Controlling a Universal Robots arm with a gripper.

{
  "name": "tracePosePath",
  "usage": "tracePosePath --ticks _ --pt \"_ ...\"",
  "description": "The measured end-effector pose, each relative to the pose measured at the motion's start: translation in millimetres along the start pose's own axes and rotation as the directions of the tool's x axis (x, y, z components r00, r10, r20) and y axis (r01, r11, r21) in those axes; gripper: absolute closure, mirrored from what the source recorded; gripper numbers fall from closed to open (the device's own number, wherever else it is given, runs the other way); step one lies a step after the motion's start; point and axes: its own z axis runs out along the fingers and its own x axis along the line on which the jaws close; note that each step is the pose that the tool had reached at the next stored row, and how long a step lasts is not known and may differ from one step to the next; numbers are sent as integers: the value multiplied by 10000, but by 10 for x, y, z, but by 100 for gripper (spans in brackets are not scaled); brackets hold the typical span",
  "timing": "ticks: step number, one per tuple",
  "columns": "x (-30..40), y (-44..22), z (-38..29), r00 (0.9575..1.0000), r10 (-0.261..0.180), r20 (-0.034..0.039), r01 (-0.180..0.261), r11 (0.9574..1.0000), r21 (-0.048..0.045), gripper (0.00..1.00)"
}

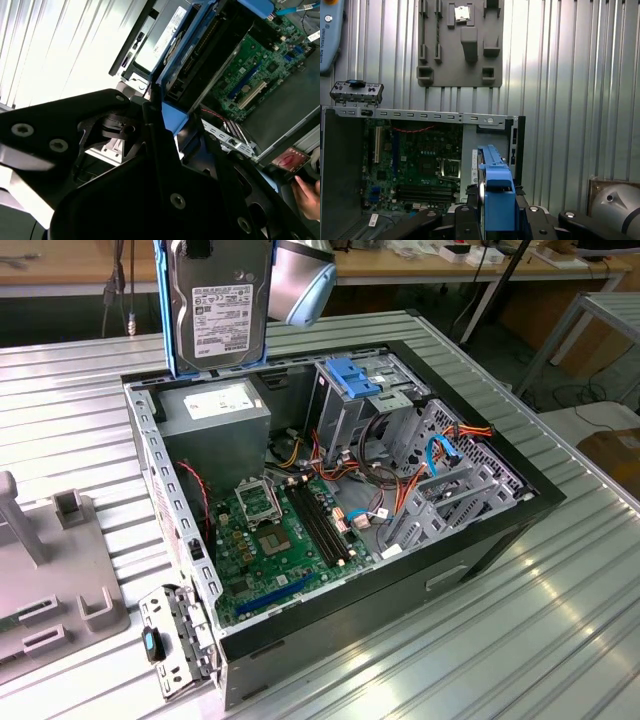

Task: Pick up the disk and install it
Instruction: 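Pick up the disk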

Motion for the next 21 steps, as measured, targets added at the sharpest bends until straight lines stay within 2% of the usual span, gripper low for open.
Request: tracePosePath --ticks 6,11,18,21 --pt "10 -6 0 10000 -1 1 1 10000 0 64" --pt "63 -27 1 10000 0 1 0 10000 1 64" --pt "64 -27 0 10000 0 0 0 10000 -1 64" --pt "66 -62 0 10000 0 0 0 10000 0 64"
